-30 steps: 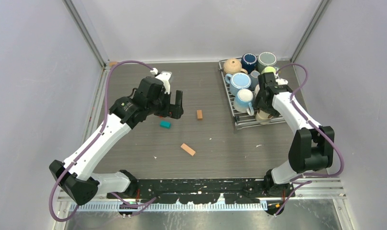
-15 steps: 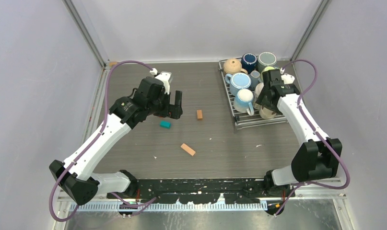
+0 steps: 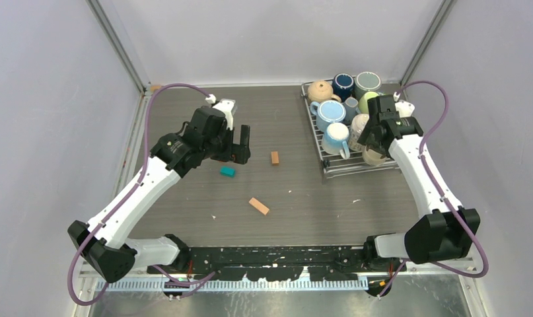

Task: Unload the cups from the dish rack
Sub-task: Unload the cup from the dish rack.

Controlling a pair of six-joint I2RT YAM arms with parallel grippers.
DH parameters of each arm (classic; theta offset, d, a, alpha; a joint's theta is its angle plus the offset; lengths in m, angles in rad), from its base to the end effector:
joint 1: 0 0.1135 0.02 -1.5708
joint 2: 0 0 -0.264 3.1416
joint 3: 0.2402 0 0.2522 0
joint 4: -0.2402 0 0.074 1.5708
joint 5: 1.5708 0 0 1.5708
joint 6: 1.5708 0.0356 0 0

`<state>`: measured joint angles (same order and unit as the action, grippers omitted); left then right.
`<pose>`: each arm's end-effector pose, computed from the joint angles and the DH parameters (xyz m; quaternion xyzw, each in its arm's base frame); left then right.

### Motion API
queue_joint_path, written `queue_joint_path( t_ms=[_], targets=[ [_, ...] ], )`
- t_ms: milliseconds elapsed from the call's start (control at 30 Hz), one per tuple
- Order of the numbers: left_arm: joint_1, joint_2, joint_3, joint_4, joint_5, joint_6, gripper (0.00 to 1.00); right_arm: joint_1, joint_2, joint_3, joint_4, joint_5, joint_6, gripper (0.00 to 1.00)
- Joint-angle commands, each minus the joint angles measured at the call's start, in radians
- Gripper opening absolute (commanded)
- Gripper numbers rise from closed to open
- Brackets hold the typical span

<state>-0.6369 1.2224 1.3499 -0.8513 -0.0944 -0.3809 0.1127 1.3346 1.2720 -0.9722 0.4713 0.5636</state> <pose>0.2007 -0.1443 0.3798 0.0970 0.9057 -0.1624 0.3794 0.2606 0.0132 0.3238 0.2699 0.9001 -0.1270 0.3176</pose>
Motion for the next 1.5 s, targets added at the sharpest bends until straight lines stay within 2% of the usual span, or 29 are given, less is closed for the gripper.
queue_joint_path(
  t_ms=[0, 233, 400, 633, 800, 1133, 1467],
  targets=[
    [0.008, -0.003, 0.032, -0.005, -0.017, -0.002, 1.00, 0.020, -0.046, 0.067, -0.020, 0.038, 0.012, 0.28],
    [0.022, -0.004, 0.027, -0.012, -0.016, -0.020, 1.00, 0.098, -0.085, 0.101, -0.053, 0.042, 0.043, 0.25],
    [0.053, -0.004, 0.012, -0.009, 0.025, -0.041, 1.00, 0.251, -0.087, 0.138, -0.093, 0.094, 0.101, 0.25],
    [0.096, -0.015, -0.019, 0.022, 0.114, -0.089, 1.00, 0.445, -0.055, 0.184, -0.073, 0.059, 0.164, 0.25],
    [0.144, -0.027, -0.049, 0.074, 0.209, -0.148, 1.00, 0.506, -0.025, 0.201, 0.045, -0.078, 0.187, 0.26],
    [0.256, -0.046, -0.092, 0.186, 0.361, -0.260, 1.00, 0.506, 0.099, 0.320, 0.259, -0.441, 0.186, 0.27],
    [0.371, -0.074, -0.215, 0.515, 0.610, -0.520, 1.00, 0.418, 0.167, 0.300, 0.566, -0.894, 0.345, 0.28]
  ],
)
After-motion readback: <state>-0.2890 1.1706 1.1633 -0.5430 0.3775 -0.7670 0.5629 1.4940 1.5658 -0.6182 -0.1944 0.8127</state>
